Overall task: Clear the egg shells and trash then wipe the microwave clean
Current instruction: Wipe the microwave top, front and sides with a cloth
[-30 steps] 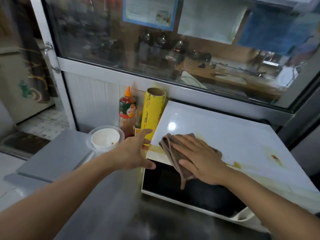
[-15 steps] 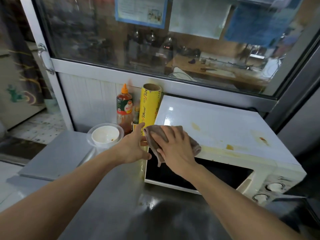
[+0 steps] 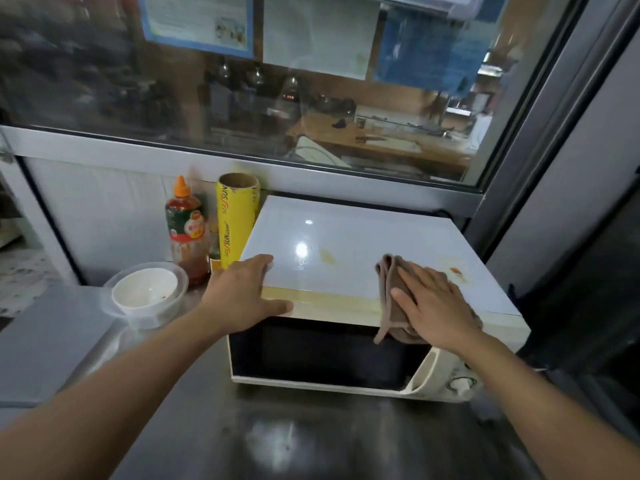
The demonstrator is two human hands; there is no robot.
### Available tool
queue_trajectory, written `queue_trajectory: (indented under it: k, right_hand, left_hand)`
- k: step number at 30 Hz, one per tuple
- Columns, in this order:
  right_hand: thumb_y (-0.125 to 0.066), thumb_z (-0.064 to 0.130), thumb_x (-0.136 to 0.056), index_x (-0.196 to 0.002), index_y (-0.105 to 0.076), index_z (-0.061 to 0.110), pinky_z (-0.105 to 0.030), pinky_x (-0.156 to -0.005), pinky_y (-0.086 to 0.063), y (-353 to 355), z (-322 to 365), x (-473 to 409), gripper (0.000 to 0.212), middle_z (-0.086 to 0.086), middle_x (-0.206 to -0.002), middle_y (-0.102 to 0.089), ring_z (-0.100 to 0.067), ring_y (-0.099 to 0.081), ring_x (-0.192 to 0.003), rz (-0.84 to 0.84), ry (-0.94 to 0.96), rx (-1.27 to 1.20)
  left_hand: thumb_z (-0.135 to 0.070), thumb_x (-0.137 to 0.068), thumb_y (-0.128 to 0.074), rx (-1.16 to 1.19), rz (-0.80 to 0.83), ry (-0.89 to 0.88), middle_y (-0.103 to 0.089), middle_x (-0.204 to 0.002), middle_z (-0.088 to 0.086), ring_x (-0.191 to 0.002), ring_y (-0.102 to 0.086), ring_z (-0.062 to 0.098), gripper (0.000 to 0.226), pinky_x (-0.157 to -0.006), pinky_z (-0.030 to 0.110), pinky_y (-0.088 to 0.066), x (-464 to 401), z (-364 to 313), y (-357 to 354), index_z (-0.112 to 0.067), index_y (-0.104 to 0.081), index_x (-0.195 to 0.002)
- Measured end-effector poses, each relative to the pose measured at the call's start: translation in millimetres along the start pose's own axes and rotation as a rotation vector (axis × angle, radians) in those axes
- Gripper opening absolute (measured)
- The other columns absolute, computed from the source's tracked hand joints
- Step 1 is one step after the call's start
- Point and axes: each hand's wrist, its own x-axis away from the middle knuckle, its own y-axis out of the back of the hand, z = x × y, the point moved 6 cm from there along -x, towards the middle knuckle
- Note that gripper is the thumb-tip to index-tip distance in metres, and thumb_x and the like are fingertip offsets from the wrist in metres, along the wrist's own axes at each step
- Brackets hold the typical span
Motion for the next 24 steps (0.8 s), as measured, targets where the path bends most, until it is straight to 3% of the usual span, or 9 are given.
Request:
queue_trajectory:
  k: [4,8,11,14,21,24]
  right_hand:
    - [-0.015,0.056,-0.094,-0.146,-0.012,0.039,-0.05,-0.112,-0.015,-5,36,-62,0.055,0.009,-0.155,-0.013,-0.025,-0.015,-0.14,0.043,0.013,-0.044]
    - [-0.017,0.051,-0.095,-0.142,-0.022,0.041,-0.054,-0.11,-0.015,-9,105,-89,0.048,0.006,-0.153,-0.018,-0.027,-0.016,-0.138,0.07,0.203,-0.061]
    - [-0.022,0.045,-0.098,-0.146,-0.018,0.04,-0.048,-0.114,-0.011,-3,129,-59,0.048,0.012,-0.155,-0.013,-0.02,-0.01,-0.141,0.071,0.402,-0.08]
    - [-0.026,0.043,-0.099,-0.147,-0.01,0.041,-0.04,-0.117,-0.006,3,107,-15,0.051,0.017,-0.156,-0.005,-0.01,-0.003,-0.142,0.045,0.499,-0.087]
    - [-0.018,0.056,-0.095,-0.147,-0.007,0.041,-0.038,-0.114,-0.014,14,-47,13,0.055,0.019,-0.156,-0.006,-0.01,-0.008,-0.142,0.05,0.112,-0.066]
    - [-0.011,0.056,-0.094,-0.148,-0.006,0.039,-0.043,-0.114,-0.016,7,-65,12,0.057,0.015,-0.156,-0.009,-0.014,-0.009,-0.142,0.004,-0.025,-0.017]
  left_hand:
    - [-0.054,-0.066,-0.076,0.087,0.055,0.04,-0.042,-0.145,-0.012,-0.129,-0.044,0.016,0.097,-0.11,0.039,-0.032,-4,13,0,-0.023,-0.025,-0.143]
    - [-0.052,-0.061,-0.08,0.085,0.069,0.055,-0.041,-0.145,-0.014,-0.13,-0.042,0.016,0.105,-0.111,0.038,-0.032,-4,15,0,-0.025,-0.022,-0.144]
    - [-0.054,-0.061,-0.078,-0.031,0.062,0.046,-0.04,-0.146,-0.012,-0.131,-0.041,0.02,0.109,-0.111,0.041,-0.031,-4,9,0,-0.024,-0.017,-0.146]
    - [-0.06,-0.058,-0.076,-0.149,0.057,0.022,-0.04,-0.147,-0.003,-0.132,-0.039,0.024,0.115,-0.11,0.045,-0.029,-5,0,-2,-0.025,-0.012,-0.147]
    - [-0.061,-0.062,-0.074,-0.152,0.087,-0.067,-0.032,-0.15,-0.003,-0.137,-0.029,0.02,0.11,-0.114,0.042,-0.019,-18,-46,-28,-0.025,-0.015,-0.147]
    - [-0.062,-0.063,-0.072,-0.218,0.069,-0.085,-0.031,-0.15,-0.006,-0.138,-0.028,0.017,0.105,-0.112,0.042,-0.02,-19,-53,-32,-0.025,-0.02,-0.146]
